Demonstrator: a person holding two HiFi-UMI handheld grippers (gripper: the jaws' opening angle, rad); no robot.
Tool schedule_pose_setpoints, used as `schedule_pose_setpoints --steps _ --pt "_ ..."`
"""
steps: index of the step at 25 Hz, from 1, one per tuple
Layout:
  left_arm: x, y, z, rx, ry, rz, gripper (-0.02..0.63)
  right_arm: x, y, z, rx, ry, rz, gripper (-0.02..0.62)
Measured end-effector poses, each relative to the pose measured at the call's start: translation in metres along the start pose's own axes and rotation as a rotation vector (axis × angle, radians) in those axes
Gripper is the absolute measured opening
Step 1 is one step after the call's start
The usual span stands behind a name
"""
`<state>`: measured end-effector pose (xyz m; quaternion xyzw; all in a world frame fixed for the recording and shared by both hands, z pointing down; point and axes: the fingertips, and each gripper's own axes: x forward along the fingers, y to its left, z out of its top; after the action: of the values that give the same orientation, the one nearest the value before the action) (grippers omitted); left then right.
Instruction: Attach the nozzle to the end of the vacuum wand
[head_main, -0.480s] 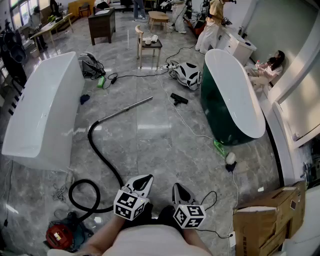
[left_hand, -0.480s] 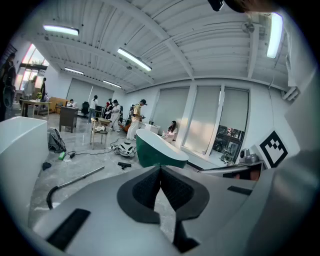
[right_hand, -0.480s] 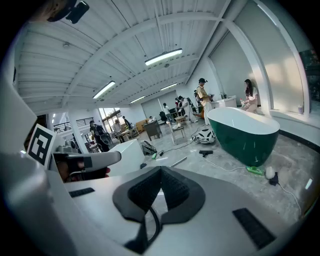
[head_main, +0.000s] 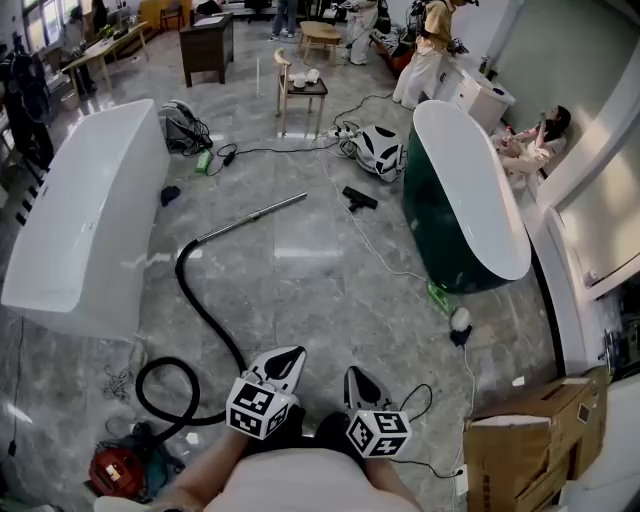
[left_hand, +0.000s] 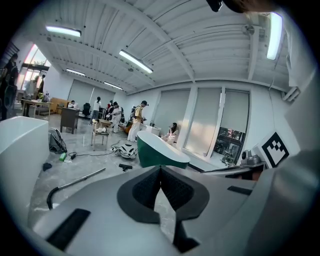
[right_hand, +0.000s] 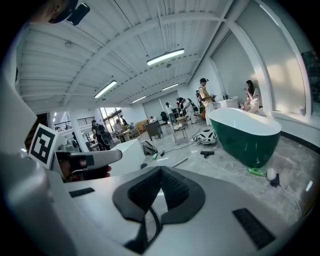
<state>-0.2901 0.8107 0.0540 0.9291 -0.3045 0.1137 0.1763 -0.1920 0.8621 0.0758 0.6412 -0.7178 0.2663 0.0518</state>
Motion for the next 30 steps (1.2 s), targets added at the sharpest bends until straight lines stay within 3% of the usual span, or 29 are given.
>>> schedule_pose_setpoints --steps 5,13,18,30 --pt "0.0 0.006 0.003 0.004 -0.008 -0.005 0.008 0.004 0.007 0.007 0.067 -0.049 0.048 0.015" --pt "-0.002 0.018 0.001 -0.016 -0.003 -0.001 0.008 0.011 0.014 0.006 0.026 -0.051 0.046 0.015" --pt "0.002 0.024 -0.004 -0.024 0.018 0.016 0.008 0.011 0.007 0.014 0.054 -0.088 0.068 0.015" --pt "0.06 0.055 0.019 -0.045 0.029 0.059 0.008 0.074 -0.03 0.053 0.049 -0.083 0.116 0.017"
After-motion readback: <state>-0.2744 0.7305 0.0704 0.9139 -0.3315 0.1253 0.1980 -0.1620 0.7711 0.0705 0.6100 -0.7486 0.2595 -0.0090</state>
